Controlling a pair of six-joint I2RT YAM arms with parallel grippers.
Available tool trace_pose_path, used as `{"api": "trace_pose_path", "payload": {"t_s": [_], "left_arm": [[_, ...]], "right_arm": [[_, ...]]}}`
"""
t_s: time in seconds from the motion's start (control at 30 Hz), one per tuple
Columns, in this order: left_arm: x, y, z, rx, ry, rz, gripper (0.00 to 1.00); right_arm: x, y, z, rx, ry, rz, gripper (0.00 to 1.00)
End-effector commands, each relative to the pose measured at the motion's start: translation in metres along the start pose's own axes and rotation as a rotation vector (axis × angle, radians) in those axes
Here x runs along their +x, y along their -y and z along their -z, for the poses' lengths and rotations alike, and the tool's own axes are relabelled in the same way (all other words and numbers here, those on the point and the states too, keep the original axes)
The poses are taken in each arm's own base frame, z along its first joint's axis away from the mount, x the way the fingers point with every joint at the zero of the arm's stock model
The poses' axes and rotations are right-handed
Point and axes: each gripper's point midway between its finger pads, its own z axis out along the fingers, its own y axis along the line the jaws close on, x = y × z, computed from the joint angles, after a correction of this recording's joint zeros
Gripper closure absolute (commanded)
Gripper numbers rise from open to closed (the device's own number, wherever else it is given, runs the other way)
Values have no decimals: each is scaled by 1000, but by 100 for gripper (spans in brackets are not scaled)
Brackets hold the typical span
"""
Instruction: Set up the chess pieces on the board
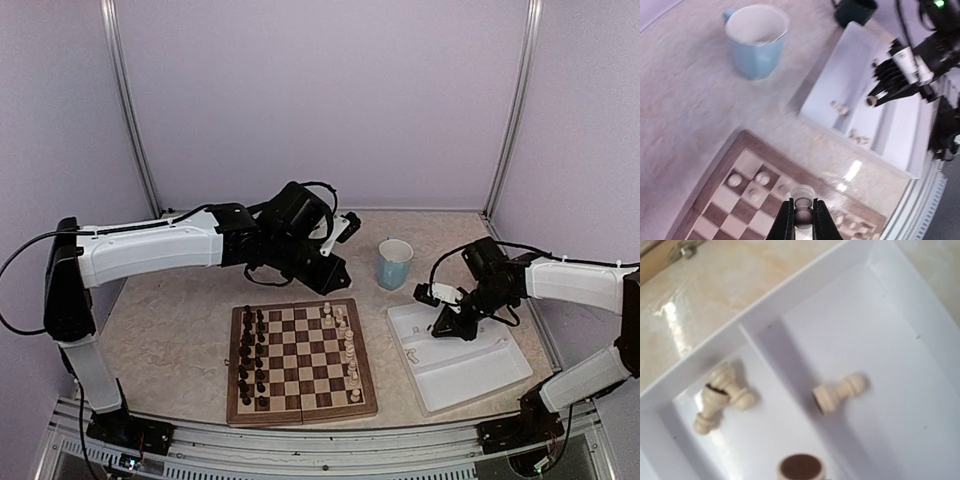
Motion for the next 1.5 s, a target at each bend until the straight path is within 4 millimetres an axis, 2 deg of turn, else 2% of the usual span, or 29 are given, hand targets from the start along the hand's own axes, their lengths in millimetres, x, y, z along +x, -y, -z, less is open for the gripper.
{"api": "trace_pose_path", "payload": {"t_s": [0.0, 0.1, 0.47, 0.8, 1.33, 1.47], "left_arm": [[80, -58, 1, -295, -270, -31, 93], [85, -54, -3, -281, -282, -32, 93], [97, -42, -40, -231, -344, -63, 93], [104, -31, -59, -193, -367, -71, 92], [111, -32, -70, -197, -389, -72, 91], [114, -33, -73, -199, -398, -72, 88]], "right_arm": [[-7, 6, -2, 16, 41, -15, 98], [-7, 7, -3, 16, 43, -12, 97], [-5, 5, -3, 16, 42, -9, 97], [-4, 5, -5, 9, 38, -13, 96], [-2, 4, -7, 3, 32, -15, 96], [-2, 4, -8, 2, 30, -15, 96]]}}
